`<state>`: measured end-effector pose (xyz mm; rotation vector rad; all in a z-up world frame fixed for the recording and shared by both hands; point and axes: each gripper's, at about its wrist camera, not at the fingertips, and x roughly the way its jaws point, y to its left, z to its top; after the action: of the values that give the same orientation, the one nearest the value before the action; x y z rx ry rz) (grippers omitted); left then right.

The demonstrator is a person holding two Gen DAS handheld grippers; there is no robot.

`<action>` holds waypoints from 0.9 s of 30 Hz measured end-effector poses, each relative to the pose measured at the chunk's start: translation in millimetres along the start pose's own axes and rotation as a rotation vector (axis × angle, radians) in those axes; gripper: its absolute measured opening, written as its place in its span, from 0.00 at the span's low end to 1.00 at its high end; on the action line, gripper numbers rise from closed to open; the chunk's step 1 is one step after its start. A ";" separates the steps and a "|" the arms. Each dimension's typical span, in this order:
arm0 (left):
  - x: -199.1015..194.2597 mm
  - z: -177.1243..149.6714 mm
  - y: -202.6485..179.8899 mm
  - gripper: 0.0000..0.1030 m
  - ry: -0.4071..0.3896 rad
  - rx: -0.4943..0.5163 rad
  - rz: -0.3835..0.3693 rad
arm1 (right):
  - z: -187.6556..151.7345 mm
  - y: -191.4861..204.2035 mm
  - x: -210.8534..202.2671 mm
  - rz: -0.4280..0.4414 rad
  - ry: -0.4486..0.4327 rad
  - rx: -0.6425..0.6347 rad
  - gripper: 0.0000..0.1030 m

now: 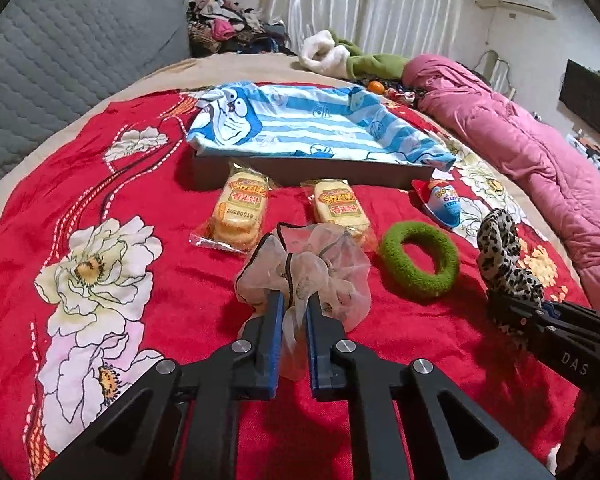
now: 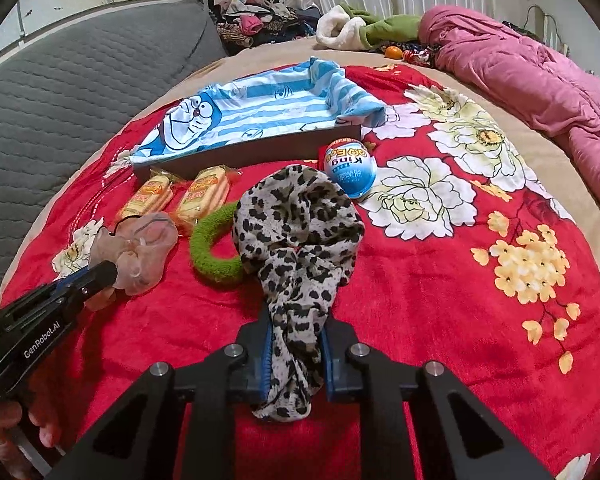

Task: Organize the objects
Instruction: 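Close left tool on the sheer beige scrunchie while right tool closes on the leopard-print scrunchie, then lift both held scrunchies and carry them over the striped Doraemon tray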

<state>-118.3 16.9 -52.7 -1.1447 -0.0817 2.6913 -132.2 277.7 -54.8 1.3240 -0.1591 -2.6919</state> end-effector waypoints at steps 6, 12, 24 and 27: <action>-9.8 3.0 -2.2 0.10 -0.013 0.009 0.010 | 2.1 3.8 -7.5 -0.004 -0.013 -0.005 0.18; -21.4 6.7 -3.5 0.10 -0.044 0.011 0.045 | 4.5 11.4 -17.0 -0.005 -0.031 -0.024 0.18; -34.9 12.6 -6.6 0.11 -0.068 0.010 0.059 | 14.3 24.1 -36.9 -0.004 -0.071 -0.053 0.18; -36.6 14.3 -5.6 0.11 -0.066 -0.002 0.059 | 17.3 26.5 -41.3 -0.005 -0.082 -0.063 0.18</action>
<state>-102.9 14.7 -16.1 -1.0753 -0.0623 2.7821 -118.9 259.2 -8.0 1.1997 -0.0791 -2.7331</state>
